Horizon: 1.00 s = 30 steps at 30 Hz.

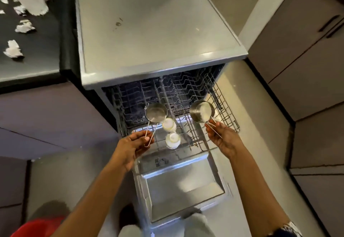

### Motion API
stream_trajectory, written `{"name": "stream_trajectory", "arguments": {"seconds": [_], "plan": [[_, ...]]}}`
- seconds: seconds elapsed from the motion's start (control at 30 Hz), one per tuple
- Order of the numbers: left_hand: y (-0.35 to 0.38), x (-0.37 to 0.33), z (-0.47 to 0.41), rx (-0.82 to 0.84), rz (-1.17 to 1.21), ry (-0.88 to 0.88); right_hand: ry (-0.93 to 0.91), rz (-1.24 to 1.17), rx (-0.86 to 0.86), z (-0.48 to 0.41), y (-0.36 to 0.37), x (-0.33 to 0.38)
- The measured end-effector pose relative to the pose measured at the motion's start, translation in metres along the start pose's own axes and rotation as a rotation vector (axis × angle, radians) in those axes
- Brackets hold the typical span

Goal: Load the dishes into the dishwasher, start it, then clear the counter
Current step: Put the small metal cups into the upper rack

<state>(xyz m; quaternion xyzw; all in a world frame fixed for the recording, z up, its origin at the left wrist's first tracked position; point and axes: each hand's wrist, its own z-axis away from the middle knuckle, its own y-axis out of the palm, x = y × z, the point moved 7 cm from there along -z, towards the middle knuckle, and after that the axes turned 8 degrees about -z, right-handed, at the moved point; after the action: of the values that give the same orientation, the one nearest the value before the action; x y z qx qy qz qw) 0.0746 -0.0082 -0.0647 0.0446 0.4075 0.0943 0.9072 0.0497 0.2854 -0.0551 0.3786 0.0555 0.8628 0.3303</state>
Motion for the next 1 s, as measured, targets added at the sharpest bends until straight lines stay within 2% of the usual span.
{"name": "stream_trajectory", "arguments": {"seconds": [0.2,0.47,0.63,0.8,0.9,1.0], "plan": [[0.05,0.046,-0.016,-0.191,0.121,-0.046,0.126,0.301,0.143,-0.082,-0.031,0.043],[0.082,0.065,-0.006,-0.285,0.237,-0.053,0.123,0.618,0.363,-0.142,-0.032,0.047],[0.089,0.071,0.001,-0.33,0.244,-0.066,-0.07,1.073,0.574,-0.156,-0.04,0.042],[0.096,0.074,0.002,-0.341,0.238,-0.063,-0.295,1.395,0.761,-0.152,-0.031,0.033],[0.1,0.076,0.003,-0.339,0.233,-0.06,-0.356,1.606,0.891,-0.155,-0.03,0.019],[0.102,0.078,0.003,-0.336,0.233,-0.062,-0.38,1.716,0.953,-0.163,-0.033,0.006]]}}
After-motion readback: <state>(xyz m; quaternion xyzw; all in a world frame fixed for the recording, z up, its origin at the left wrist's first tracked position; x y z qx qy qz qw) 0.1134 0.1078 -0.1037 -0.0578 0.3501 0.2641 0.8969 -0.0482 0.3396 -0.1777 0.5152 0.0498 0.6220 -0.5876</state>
